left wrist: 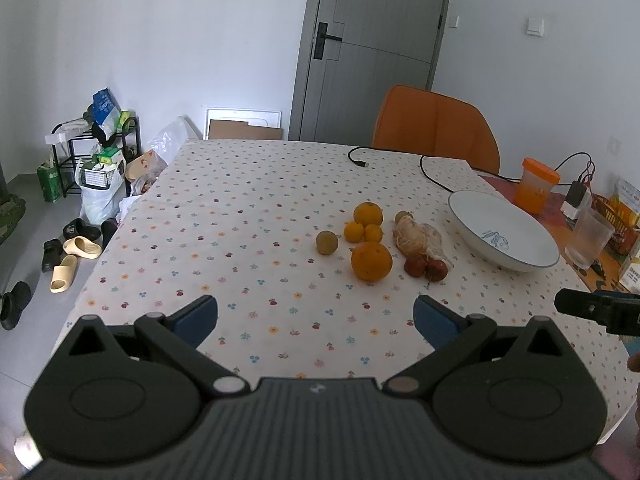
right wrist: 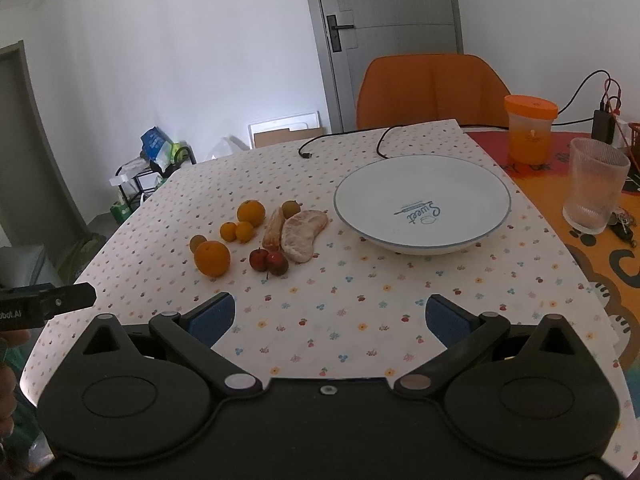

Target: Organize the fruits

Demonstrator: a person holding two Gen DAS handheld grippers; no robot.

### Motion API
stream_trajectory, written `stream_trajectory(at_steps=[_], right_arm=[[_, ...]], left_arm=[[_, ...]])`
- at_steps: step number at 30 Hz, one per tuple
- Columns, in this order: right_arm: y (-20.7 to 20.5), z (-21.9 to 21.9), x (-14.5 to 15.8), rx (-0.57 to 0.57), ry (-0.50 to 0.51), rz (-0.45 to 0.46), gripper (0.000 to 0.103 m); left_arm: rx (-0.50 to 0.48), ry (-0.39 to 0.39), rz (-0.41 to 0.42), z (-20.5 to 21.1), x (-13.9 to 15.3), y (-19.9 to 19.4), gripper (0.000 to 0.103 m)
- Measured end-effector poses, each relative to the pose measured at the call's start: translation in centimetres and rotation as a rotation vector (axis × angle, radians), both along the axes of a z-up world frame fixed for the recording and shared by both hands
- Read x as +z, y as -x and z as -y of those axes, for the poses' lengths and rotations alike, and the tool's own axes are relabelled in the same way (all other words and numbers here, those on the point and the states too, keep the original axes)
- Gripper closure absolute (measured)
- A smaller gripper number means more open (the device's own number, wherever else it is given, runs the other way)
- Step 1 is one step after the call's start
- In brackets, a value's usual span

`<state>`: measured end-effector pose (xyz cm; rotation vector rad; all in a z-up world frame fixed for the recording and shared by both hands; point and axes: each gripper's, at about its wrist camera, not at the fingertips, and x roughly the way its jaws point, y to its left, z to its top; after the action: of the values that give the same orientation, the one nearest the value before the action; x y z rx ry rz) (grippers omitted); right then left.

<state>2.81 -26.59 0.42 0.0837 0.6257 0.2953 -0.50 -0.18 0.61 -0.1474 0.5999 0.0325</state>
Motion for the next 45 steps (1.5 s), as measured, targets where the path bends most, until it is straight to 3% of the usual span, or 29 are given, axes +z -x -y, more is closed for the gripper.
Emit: stream_trajectory(at_steps=[13,29,45], right_arm=[[-0.5,0.1,-0.5,-0.008,-0.014,-0.008,0.000],[-4.0,-2.5,-0.6,0.067,0.015,0.043,0.000],[-7.5,-3.1,-3.1,0.092,-0.055,0.013,0.000]], left_arm=[[0.011,-0.008,0.004,-0.5,0.0,-0.3,0.000],[0.005,-0.024,0.047,-0.7,0.5,-2.7,0.000],[-0.010,0.008,0.091,0.2,-0.9,-5.5,0.002]])
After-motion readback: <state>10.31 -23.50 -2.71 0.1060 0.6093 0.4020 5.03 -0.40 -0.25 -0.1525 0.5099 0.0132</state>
